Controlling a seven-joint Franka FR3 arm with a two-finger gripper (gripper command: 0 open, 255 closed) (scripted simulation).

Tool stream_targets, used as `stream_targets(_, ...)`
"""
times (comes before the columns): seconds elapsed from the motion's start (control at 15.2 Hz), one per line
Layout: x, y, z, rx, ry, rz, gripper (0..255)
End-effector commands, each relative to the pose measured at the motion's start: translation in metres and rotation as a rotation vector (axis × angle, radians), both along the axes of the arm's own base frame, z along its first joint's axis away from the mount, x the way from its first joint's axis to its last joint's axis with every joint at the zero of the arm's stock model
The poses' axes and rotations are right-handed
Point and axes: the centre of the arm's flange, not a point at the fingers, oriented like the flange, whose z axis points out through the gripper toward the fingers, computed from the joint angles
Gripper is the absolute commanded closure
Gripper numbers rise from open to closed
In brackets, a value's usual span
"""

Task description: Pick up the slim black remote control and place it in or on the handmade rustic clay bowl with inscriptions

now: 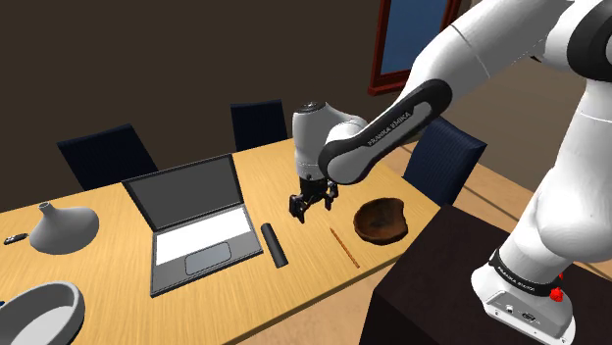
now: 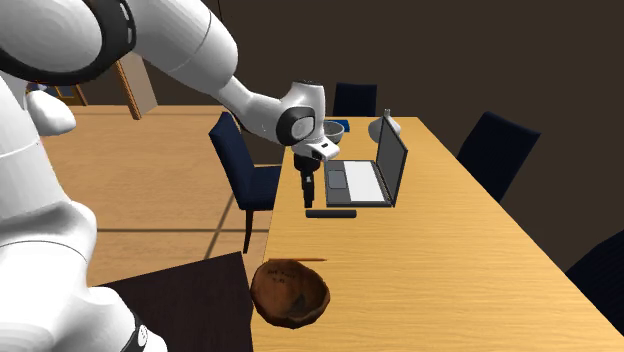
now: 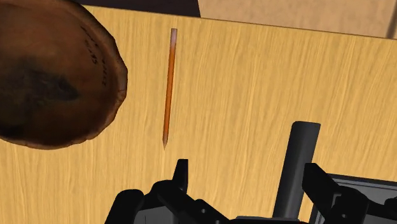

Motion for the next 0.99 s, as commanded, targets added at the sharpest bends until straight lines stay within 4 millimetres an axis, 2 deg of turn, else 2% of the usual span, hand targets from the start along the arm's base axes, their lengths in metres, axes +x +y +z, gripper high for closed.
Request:
stream_targets(0.0,0.011,0.014,-0.02,-0.002,-0.002,-0.008,0)
stream_targets(0.79,0.083,0.103,-0.129,-0.016,-0.012,-0.053,0)
stream_targets(0.92,0.084,0.104,-0.136,-0.016,-0.012,-0.054,0)
